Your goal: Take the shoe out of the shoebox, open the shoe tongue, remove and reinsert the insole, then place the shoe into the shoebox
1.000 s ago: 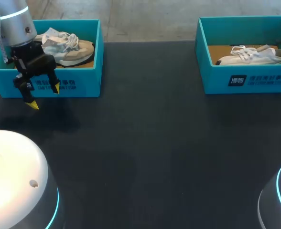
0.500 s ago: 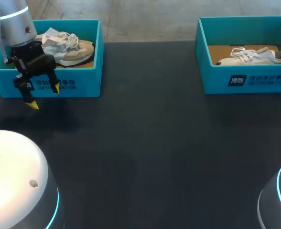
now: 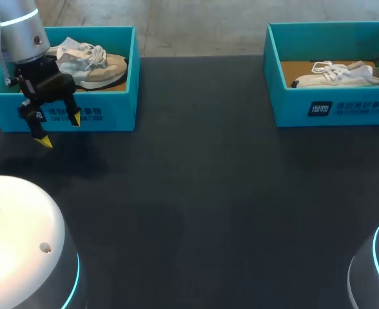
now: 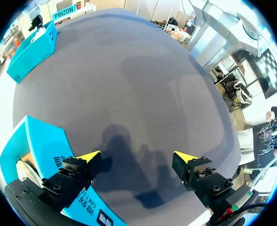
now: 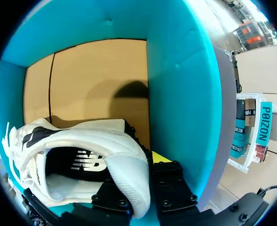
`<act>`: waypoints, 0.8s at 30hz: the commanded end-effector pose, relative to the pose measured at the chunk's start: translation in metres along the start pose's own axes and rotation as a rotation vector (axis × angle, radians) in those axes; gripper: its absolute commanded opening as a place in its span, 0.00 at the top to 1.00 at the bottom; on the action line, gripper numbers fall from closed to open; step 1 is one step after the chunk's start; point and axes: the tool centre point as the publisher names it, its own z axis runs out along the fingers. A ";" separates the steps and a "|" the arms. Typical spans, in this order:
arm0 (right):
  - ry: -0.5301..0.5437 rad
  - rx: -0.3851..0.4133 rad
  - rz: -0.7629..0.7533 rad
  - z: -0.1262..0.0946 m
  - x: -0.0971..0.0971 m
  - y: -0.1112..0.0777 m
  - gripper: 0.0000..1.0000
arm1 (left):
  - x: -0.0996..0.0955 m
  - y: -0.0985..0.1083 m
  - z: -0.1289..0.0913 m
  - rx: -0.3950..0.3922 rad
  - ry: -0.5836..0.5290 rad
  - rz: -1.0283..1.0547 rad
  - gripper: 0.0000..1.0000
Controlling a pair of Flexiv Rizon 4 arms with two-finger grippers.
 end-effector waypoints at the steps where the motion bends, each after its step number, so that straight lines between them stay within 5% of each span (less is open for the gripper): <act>1: -0.001 -0.010 0.000 -0.001 0.002 -0.007 1.00 | 0.000 0.000 -0.001 -0.002 0.001 0.000 0.00; 24: -0.013 -0.030 -0.013 -0.006 0.000 -0.018 1.00 | 0.000 0.000 -0.001 -0.002 0.001 0.000 0.00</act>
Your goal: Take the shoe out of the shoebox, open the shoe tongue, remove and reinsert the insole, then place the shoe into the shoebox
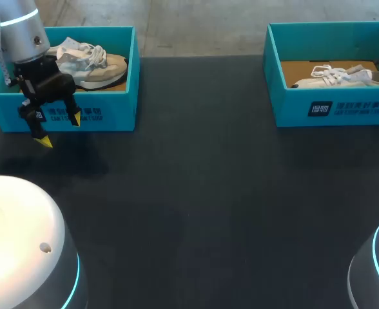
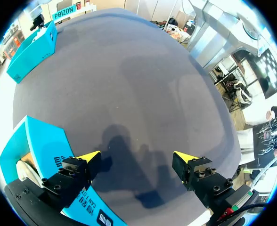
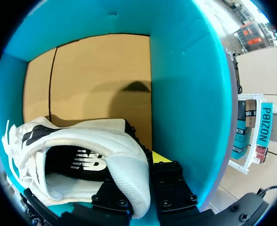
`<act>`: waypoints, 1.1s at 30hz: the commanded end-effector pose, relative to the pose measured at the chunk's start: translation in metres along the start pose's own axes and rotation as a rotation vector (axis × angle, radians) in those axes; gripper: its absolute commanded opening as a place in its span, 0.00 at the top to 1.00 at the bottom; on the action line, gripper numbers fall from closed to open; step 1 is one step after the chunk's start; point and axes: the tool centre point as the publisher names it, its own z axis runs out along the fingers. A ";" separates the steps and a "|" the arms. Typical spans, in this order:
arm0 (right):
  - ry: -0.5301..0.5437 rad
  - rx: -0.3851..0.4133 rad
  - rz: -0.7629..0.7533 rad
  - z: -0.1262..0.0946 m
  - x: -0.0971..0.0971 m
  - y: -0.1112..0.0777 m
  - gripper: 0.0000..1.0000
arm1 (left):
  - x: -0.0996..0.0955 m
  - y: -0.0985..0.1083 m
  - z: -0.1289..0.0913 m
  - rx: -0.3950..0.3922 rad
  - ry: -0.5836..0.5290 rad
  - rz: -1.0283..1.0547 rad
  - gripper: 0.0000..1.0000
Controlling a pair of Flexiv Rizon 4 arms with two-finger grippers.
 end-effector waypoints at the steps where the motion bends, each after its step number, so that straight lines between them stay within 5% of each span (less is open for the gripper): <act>1: -0.010 -0.015 0.001 -0.009 -0.001 -0.010 1.00 | 0.000 0.000 -0.001 -0.002 0.001 0.000 0.00; 33: 0.028 0.032 -0.023 0.023 0.011 -0.003 1.00 | 0.000 0.000 -0.001 -0.002 0.001 0.000 0.00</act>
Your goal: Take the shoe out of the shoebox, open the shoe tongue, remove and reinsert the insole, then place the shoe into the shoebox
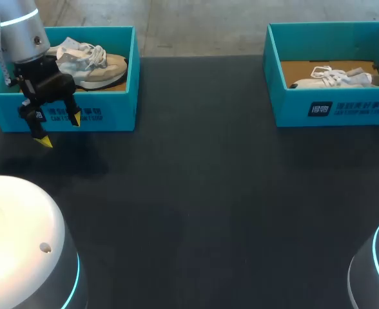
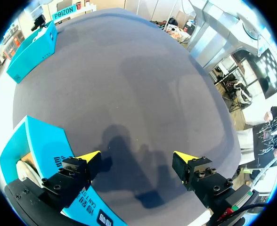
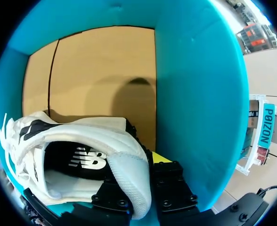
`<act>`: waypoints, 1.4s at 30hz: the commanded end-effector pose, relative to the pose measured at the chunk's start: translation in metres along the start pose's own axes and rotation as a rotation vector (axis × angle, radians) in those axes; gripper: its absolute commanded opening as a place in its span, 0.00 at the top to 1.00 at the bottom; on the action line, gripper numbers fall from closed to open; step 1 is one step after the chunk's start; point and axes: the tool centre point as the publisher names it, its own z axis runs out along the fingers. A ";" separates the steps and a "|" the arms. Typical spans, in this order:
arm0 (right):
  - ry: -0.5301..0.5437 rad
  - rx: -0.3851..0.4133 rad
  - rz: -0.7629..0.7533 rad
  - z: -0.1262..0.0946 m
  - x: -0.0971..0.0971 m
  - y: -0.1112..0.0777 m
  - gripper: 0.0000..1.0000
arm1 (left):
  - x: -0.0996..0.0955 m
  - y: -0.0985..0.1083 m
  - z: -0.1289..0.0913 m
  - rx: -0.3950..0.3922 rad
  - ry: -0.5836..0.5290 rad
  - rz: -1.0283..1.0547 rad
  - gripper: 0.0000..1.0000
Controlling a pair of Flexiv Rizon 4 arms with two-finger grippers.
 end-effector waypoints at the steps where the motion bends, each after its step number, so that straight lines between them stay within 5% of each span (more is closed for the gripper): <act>1: 0.004 0.008 -0.001 0.010 0.005 0.008 1.00 | 0.000 0.000 -0.001 -0.002 0.001 0.000 0.00; 11: 0.029 0.006 -0.001 0.011 0.008 0.012 1.00 | 0.000 0.000 -0.001 -0.002 0.001 0.000 0.00; 23: 0.006 -0.043 0.003 -0.013 0.011 0.012 1.00 | 0.000 0.000 -0.001 -0.002 0.001 0.000 0.00; 42: 0.021 -0.002 0.005 0.001 0.013 0.015 1.00 | 0.000 0.000 -0.001 -0.002 0.001 0.000 0.00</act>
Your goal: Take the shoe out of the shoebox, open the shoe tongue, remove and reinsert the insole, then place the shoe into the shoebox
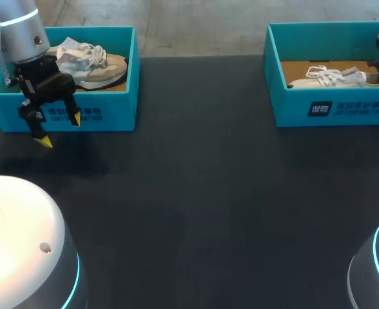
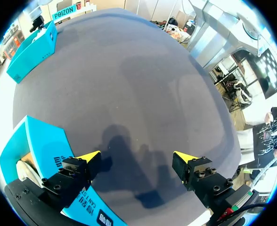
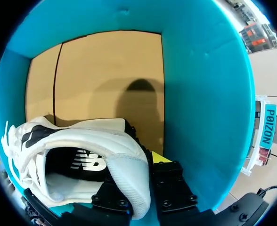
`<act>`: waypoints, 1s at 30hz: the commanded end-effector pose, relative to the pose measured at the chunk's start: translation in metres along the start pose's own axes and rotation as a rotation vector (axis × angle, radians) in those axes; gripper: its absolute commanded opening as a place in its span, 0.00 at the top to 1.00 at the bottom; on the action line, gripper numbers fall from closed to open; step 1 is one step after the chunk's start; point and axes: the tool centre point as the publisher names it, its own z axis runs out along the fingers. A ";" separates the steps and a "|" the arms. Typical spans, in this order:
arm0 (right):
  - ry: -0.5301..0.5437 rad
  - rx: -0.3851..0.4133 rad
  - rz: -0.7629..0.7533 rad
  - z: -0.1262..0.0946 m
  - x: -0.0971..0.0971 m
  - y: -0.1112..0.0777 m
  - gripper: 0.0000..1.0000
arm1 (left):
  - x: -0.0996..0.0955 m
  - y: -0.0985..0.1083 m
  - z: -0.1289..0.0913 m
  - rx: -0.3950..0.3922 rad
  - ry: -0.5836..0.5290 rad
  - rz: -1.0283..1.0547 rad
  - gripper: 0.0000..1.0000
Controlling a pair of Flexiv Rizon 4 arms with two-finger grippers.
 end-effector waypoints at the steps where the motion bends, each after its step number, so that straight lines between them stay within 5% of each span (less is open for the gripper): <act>1: 0.004 0.008 0.000 0.004 0.000 0.004 1.00 | 0.000 0.000 -0.001 -0.002 0.001 0.000 0.00; 2: 0.004 0.008 0.000 0.004 0.000 0.004 1.00 | 0.000 0.000 -0.001 -0.002 0.001 0.000 0.00; 4: 0.006 0.008 0.001 0.003 0.000 0.004 0.70 | 0.000 0.000 -0.001 -0.002 0.001 0.000 0.00; 6: 0.007 0.006 0.002 0.002 0.000 0.003 0.60 | 0.000 0.000 -0.001 -0.002 0.001 0.000 0.00; 30: -0.006 -0.028 0.007 -0.017 0.001 -0.003 0.57 | 0.000 0.000 -0.001 -0.002 0.001 0.000 0.00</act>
